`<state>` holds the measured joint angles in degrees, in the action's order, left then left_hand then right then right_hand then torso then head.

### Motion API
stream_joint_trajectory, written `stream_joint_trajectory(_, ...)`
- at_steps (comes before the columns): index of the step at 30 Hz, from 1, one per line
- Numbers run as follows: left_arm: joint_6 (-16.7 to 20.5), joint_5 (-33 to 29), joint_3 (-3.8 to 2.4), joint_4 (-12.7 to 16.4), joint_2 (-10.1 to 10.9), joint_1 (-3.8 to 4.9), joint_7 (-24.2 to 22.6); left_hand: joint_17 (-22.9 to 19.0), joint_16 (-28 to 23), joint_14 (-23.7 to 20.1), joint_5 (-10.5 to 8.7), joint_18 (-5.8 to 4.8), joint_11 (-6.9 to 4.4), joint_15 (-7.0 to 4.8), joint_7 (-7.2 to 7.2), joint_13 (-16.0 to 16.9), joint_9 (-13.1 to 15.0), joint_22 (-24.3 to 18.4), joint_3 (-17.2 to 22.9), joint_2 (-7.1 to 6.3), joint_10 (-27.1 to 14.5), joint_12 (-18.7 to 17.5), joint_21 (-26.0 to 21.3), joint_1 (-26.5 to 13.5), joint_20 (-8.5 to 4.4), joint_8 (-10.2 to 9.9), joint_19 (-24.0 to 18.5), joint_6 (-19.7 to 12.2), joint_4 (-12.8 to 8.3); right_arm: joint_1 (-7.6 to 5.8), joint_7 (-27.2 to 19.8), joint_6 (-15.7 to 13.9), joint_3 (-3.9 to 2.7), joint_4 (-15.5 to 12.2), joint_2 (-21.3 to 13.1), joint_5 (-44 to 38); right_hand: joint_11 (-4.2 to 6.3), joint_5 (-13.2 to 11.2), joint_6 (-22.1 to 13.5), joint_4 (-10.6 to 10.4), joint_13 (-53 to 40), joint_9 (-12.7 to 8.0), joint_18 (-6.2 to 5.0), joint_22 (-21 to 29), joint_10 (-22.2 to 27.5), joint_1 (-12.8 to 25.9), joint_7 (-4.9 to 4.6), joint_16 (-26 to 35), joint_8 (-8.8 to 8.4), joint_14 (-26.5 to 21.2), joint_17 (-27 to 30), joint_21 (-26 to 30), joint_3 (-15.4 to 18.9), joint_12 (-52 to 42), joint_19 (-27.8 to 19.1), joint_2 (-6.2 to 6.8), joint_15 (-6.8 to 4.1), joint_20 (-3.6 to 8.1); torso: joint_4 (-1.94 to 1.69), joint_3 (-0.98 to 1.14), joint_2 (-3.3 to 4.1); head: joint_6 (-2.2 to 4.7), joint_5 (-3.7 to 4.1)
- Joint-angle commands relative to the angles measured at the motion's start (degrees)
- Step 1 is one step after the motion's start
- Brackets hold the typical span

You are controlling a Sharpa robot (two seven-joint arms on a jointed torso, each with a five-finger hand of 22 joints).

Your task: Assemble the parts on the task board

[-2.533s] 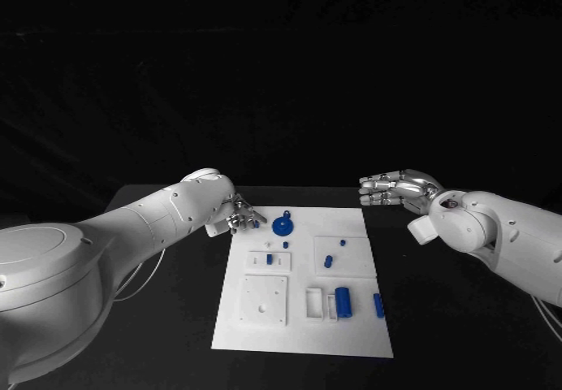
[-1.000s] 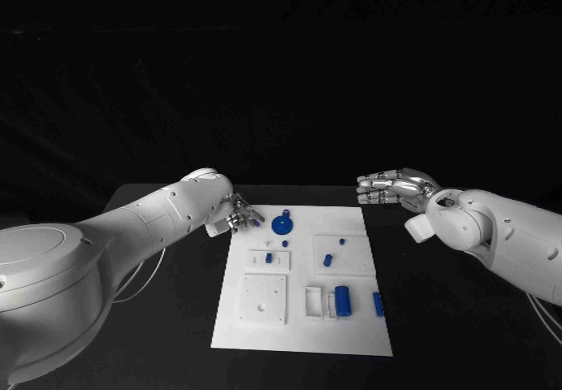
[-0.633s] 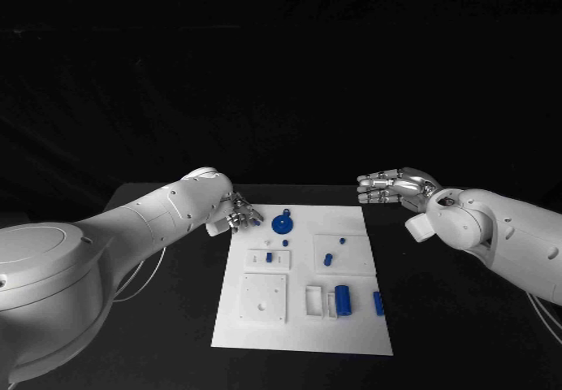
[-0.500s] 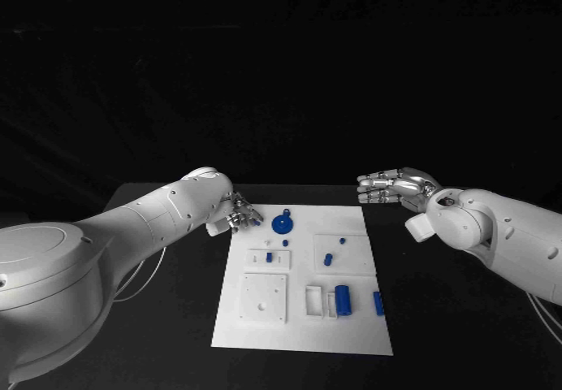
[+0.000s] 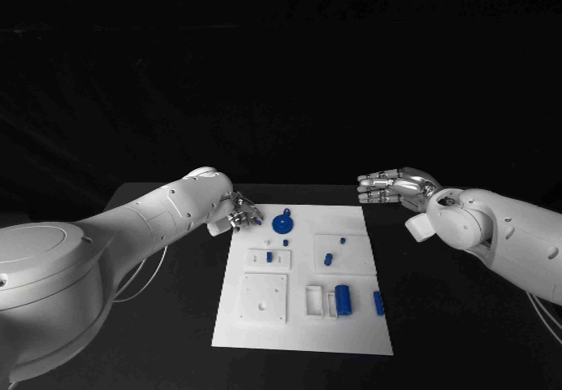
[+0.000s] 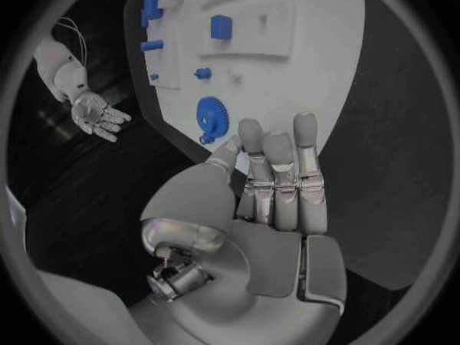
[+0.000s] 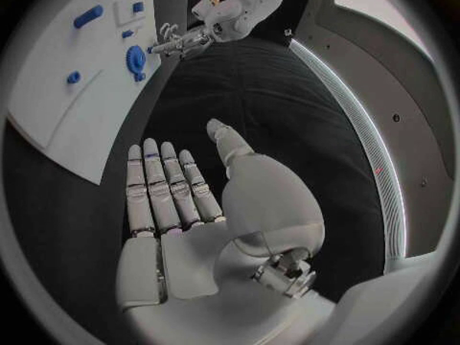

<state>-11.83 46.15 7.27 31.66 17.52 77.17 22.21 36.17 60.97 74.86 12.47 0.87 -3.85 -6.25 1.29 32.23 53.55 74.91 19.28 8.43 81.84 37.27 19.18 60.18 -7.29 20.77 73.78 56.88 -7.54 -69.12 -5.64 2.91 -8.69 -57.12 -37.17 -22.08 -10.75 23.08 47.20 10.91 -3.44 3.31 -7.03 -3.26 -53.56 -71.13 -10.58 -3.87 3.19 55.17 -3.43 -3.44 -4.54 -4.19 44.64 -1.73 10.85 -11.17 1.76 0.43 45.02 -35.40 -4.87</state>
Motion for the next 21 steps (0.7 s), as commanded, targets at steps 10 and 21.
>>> stream_joint_trajectory(10,4.6,-3.9,-0.01,5.8,3.3,0.30,0.0,0.7,0.3,1.9,4.70,0.10,-0.36,-0.41,-1.76,0.1,3.1,1.1,4.7,-1.89,2.5,-0.9,1.4,-0.8,-0.41,-2.5,0.5,4.0,-2.9,-0.01,-0.5,0.8,-0.03,-0.1,-0.6,-0.1,-0.02,0.4,0.0,-0.3,0.1,0.1,0.20,-0.1,-0.3,0.3,-0.07,0.1,0.09,0.3,-0.1,0.0,-0.2,0.1,0.1,-0.05,-0.15,0.01,-0.23,-0.05,-0.10,-0.11,0.00)
stream_joint_trajectory(21,6.9,-3.2,0.01,13.5,7.8,0.43,1.4,1.1,-0.1,2.6,5.86,0.21,-0.55,-0.45,-1.92,0.5,4.4,1.0,5.1,-2.13,3.3,-1.6,2.0,-1.1,-0.43,-4.8,0.6,5.6,-3.8,-0.01,-0.5,0.7,-0.03,-0.2,-1.3,-0.1,-0.02,0.3,0.0,-0.4,0.1,0.1,0.20,-0.1,-0.3,0.1,-0.08,0.1,0.08,0.3,-0.1,0.0,0.0,0.1,0.1,-0.05,-0.15,0.03,-0.35,-0.16,-0.08,-0.19,-0.17)
